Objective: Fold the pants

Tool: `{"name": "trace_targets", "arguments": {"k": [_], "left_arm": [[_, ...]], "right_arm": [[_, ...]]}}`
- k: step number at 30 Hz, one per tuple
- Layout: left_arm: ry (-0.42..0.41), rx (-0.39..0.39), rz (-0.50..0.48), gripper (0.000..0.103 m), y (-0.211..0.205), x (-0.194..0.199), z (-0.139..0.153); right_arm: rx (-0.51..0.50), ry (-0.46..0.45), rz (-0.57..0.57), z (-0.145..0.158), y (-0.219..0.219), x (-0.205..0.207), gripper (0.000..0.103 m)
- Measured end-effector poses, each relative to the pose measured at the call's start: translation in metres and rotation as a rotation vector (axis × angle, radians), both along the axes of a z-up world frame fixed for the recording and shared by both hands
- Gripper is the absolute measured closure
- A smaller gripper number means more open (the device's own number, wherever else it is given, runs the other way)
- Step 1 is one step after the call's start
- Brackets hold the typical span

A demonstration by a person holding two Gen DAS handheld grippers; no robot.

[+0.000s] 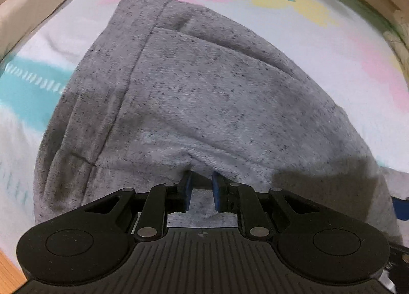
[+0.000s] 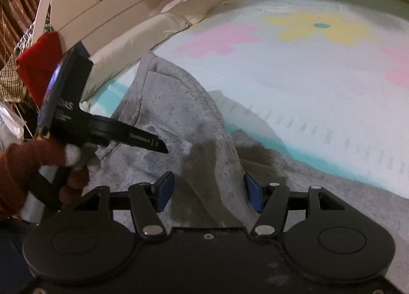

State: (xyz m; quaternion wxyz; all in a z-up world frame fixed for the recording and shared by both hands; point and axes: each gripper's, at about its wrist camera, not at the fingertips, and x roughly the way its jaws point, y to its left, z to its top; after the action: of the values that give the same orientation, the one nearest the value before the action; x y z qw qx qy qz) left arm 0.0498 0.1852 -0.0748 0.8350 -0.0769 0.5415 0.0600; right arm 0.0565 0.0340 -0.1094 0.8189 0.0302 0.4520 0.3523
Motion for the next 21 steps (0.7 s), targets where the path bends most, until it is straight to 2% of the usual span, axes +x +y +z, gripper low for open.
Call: {"name": "trace_targets", "arguments": {"k": [1, 2, 3, 4, 6, 9, 11, 13, 15, 18, 21], "left_arm": [[-0.011, 0.004, 0.008, 0.087, 0.003, -0.002, 0.004], [-0.028, 0.000, 0.018, 0.087, 0.007, -0.005, 0.010], [-0.055, -0.015, 0.027, 0.087, 0.011, -0.008, 0.017], [-0.085, -0.037, 0.028, 0.087, 0.018, -0.011, 0.028], [-0.172, -0.094, 0.019, 0.086, 0.022, -0.030, 0.052], [-0.275, -0.107, 0.013, 0.083, 0.023, -0.045, 0.080], [-0.313, -0.107, 0.022, 0.070, 0.009, -0.038, 0.094], [-0.324, -0.139, 0.012, 0.063, 0.005, -0.030, 0.098], [-0.326, -0.162, 0.006, 0.060, 0.001, -0.022, 0.100], [-0.323, -0.144, -0.003, 0.060, -0.007, -0.012, 0.098], [-0.277, -0.126, -0.013, 0.060, -0.018, -0.006, 0.089]], "right_arm": [[0.001, -0.008, 0.004, -0.001, 0.001, -0.001, 0.055], [-0.013, -0.018, 0.013, 0.000, -0.001, -0.004, 0.080], [-0.037, -0.027, 0.026, -0.001, 0.002, -0.004, 0.093], [-0.066, -0.039, 0.043, -0.001, 0.004, -0.006, 0.097], [-0.103, -0.078, 0.063, 0.000, 0.008, -0.013, 0.097], [-0.124, -0.109, 0.091, -0.002, 0.016, -0.018, 0.097], [-0.144, -0.130, 0.099, -0.003, 0.021, -0.021, 0.097], [-0.165, -0.154, 0.113, -0.002, 0.020, -0.026, 0.096], [-0.176, -0.176, 0.122, -0.001, 0.024, -0.026, 0.096], [-0.180, -0.199, 0.136, 0.002, 0.022, -0.031, 0.096], [-0.190, -0.242, 0.193, 0.002, 0.025, -0.041, 0.096]]}}
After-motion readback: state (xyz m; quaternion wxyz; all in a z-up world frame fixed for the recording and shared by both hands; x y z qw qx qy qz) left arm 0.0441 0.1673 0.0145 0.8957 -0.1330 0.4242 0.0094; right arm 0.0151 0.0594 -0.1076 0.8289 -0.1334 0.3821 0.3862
